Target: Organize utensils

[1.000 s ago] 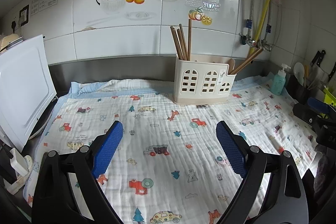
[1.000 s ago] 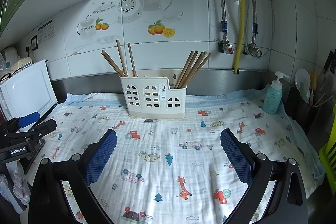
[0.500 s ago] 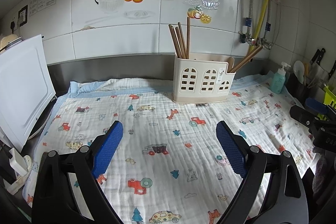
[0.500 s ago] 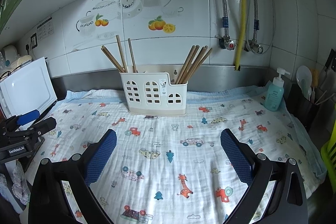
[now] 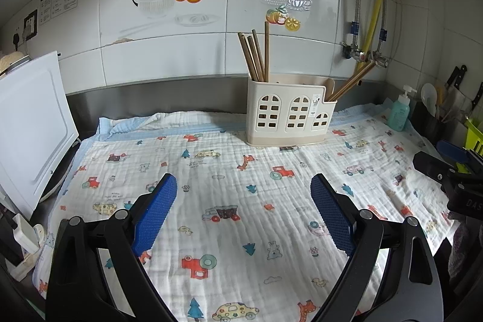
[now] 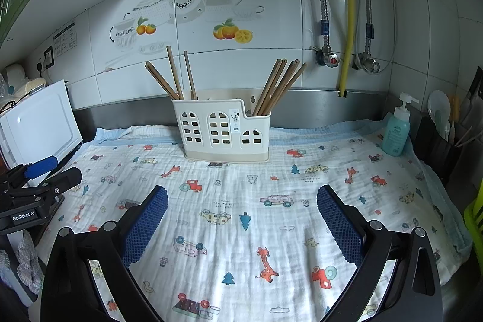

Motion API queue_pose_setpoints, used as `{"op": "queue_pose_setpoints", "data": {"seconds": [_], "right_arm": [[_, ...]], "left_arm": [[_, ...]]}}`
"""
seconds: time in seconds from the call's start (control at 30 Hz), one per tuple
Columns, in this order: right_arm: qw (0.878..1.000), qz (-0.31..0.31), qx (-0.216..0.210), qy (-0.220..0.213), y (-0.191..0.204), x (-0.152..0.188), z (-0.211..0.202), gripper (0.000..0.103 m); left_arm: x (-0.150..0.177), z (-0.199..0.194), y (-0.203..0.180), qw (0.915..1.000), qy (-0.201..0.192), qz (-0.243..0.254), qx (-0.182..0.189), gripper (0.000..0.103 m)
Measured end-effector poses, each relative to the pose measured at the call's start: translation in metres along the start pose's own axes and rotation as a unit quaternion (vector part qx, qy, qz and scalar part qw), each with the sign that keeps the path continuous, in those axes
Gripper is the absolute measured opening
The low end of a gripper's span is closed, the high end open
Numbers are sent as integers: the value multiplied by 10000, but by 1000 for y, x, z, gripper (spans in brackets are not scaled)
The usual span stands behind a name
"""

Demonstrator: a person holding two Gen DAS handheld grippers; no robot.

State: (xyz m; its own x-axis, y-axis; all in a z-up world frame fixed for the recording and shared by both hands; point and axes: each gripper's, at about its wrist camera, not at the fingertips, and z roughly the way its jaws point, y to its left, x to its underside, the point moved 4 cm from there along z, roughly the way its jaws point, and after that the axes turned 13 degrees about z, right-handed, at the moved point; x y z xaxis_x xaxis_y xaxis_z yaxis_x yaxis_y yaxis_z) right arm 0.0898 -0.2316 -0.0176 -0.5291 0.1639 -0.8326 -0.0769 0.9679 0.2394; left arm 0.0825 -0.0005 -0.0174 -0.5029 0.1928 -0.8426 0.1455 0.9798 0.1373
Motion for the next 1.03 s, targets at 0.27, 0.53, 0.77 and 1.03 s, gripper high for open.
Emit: {"op": "queue_pose_setpoints", "data": {"seconds": [0.27, 0.53, 0.77, 1.03], "right_arm": [[10000, 7, 2, 17, -1, 1, 2, 96], [10000, 7, 3, 50, -1, 3, 4, 96], [10000, 9, 5, 53, -1, 3, 4, 96], [10000, 0, -6, 52, 0, 4, 4, 96]], "left_arm": [[0, 0, -1, 10000, -10, 1, 27, 89], [0, 1, -3, 10000, -37, 19, 44, 89], [-1, -1, 0, 9999, -80, 18, -68, 89], [0, 1, 0, 10000, -43, 40, -48, 89]]}}
